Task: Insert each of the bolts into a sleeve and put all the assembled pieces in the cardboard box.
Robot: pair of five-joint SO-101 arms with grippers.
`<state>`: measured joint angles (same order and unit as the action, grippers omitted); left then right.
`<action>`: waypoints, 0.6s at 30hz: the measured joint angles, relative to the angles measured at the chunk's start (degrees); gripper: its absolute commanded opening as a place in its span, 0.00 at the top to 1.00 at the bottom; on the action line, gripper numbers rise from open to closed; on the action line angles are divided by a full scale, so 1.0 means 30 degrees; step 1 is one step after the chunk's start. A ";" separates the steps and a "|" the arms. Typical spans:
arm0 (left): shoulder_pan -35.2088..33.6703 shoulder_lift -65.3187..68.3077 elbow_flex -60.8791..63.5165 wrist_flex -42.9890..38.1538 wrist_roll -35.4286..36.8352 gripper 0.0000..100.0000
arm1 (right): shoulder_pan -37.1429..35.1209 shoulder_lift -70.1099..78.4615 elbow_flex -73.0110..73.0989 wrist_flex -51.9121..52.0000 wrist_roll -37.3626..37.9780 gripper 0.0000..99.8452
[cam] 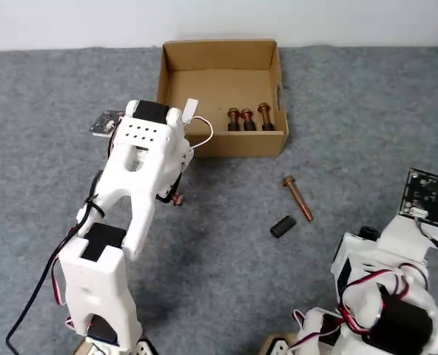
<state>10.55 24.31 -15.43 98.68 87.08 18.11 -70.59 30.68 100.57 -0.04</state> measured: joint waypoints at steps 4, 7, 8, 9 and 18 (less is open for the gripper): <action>0.0000 -0.0059 0.0059 0.0000 0.0000 0.79 | 0.0000 0.0000 0.0000 0.0000 0.0000 0.99; 0.0205 -0.0088 0.0791 0.0029 -0.0059 0.79 | 0.0000 0.0000 0.0000 0.0000 0.0000 0.99; 0.0234 -0.0088 0.1055 0.0029 -0.0381 0.79 | 0.0000 0.0000 0.0000 0.0000 0.0000 0.99; 0.0234 -0.0088 0.1319 0.0029 -0.0938 0.79 | 0.0000 0.0000 0.0000 0.0000 0.0000 0.99; -0.1084 -0.0088 0.2168 0.0029 -1.4505 0.79 | 0.0000 0.0000 0.0000 0.0000 0.0000 0.99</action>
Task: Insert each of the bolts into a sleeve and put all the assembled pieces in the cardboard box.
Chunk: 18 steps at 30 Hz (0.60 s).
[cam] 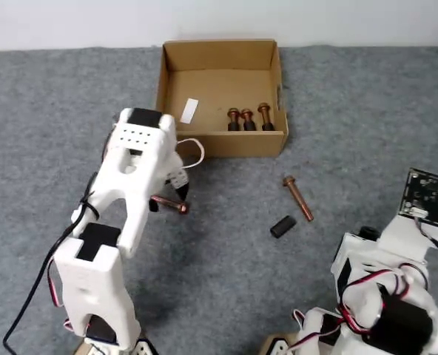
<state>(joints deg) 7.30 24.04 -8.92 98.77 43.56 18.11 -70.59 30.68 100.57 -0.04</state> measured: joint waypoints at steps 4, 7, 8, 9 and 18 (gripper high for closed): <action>-0.0498 0.0000 0.0000 0.0000 -0.9201 0.79 | 0.0000 0.0000 0.0000 0.0000 0.0000 0.99; -0.0645 0.0000 0.0000 0.0000 -1.7436 0.79 | 0.0000 0.0000 0.0000 0.0000 0.0000 0.99; -0.0733 0.0000 0.0000 0.0000 -2.0044 0.79 | 0.0000 0.0000 0.0000 0.0000 0.0000 0.99; -0.0821 0.0000 0.0000 0.0000 -2.2388 0.79 | 0.0000 0.0000 0.0059 0.0000 0.0000 0.99; -0.0908 0.0000 -0.1875 0.0000 -3.4374 0.79 | 0.0000 0.0059 0.0879 0.0000 0.0000 0.99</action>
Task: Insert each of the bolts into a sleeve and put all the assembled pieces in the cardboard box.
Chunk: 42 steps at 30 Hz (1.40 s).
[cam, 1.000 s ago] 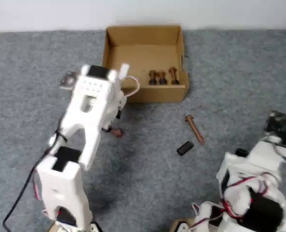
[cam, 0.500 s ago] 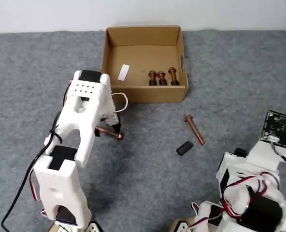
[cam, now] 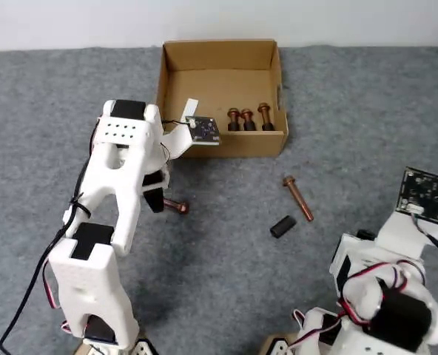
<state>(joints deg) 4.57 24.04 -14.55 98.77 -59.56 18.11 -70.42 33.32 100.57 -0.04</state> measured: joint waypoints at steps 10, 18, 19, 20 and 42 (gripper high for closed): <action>0.0821 0.0176 -0.0176 0.0000 -0.4513 0.79 | 0.0000 -0.0088 0.0821 -0.0117 0.0938 0.99; 0.1319 0.2168 -0.0205 -0.1641 -0.4601 0.82 | 0.0000 -0.0088 0.1143 -0.0322 0.1231 0.99; 0.1436 0.2344 -0.0205 -0.1875 -0.4601 0.84 | 0.0000 -0.0088 0.1143 -0.0322 0.1231 0.99; 0.1582 0.2491 -0.0205 -0.2110 -0.4601 0.86 | 0.0000 -0.0088 0.1143 -0.0322 0.1231 0.99; 0.2403 0.5099 -0.0205 -0.3165 -0.4161 1.00 | 0.0000 -0.0088 0.1143 -0.0322 0.1231 0.99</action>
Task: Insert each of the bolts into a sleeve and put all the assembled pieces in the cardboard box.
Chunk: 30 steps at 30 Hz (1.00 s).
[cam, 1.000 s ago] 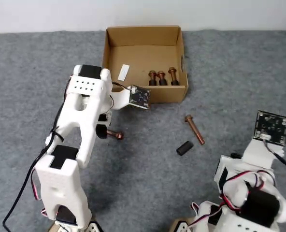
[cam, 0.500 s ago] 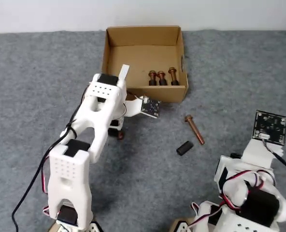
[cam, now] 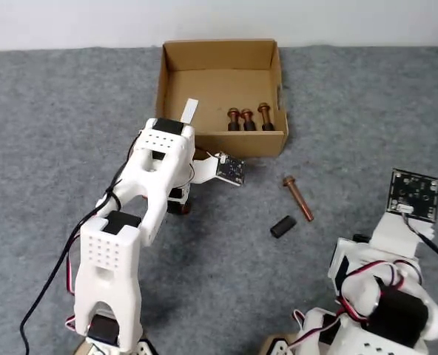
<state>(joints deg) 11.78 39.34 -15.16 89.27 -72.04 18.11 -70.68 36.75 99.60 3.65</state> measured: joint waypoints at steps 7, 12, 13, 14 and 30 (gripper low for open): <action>0.0410 -0.0176 -0.1143 0.1407 0.3546 0.99 | 0.0000 0.0000 0.0000 0.0000 0.0000 0.99; 0.1114 -0.2549 -0.2608 0.3018 0.7267 0.99 | 0.0000 0.0000 0.0000 0.0000 0.0000 0.99; 0.1260 -0.3165 -0.2696 0.3077 0.8557 0.99 | 0.0000 0.0000 0.0000 0.0000 0.0000 0.99; 0.1377 -0.3810 -0.2725 0.3136 0.9875 0.99 | 0.0000 0.0000 0.0000 0.0000 0.0000 0.99; 0.1582 -2.0366 0.6183 0.2725 2.3326 1.00 | -0.0264 -0.2608 0.0000 0.0176 0.1582 0.99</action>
<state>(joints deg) 16.53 -21.76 3.38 97.45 -2.07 17.32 -78.51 36.75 100.13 8.40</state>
